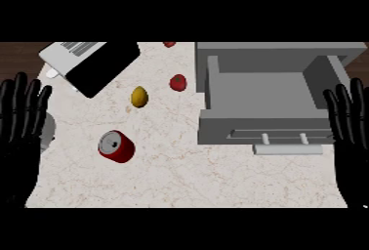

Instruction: Pick up the can, place it into the drawer and close the drawer

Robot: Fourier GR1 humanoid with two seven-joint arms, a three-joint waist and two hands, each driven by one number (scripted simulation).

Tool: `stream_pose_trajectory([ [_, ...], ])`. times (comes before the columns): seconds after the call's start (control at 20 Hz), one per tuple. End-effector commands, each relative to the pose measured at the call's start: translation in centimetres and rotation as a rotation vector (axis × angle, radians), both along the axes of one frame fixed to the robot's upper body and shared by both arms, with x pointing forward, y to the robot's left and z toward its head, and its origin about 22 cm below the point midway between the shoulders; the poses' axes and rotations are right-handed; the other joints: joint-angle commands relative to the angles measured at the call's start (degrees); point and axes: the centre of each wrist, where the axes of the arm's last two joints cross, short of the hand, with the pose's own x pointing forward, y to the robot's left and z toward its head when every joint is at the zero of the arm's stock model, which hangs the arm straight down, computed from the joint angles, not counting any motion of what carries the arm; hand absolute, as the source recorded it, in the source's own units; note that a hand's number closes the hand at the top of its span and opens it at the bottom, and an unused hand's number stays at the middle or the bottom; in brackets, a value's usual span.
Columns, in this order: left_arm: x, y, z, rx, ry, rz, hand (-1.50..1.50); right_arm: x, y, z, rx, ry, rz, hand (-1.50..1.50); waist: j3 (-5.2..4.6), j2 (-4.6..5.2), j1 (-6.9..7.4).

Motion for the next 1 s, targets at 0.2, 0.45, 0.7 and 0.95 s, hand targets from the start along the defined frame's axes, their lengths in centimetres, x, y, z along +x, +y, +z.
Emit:
stream_pose_trajectory([
  [0.2,0.6,-4.6,0.8,-0.008,-0.066,-0.843,-1.50,0.2,0.2,0.3,-0.031,-0.015,0.014,-1.50,-0.28,-0.37,-3.52],
  [0.45,0.8,0.5,-2.5,0.232,0.281,-1.051,-1.50,-0.2,-1.2,-3.0,-0.005,0.288,-0.101,-1.50,-0.11,0.13,-1.40],
  [0.7,2.9,7.7,-0.7,0.240,0.296,-1.126,-1.50,-0.6,-2.5,-2.4,-0.032,0.352,-0.143,-1.50,0.08,-0.50,-0.19],
  [0.95,4.4,9.9,-0.1,0.219,0.322,-1.164,-1.50,-3.7,-3.4,-3.7,-0.012,0.360,-0.131,-1.50,0.16,-0.72,-0.23],
])
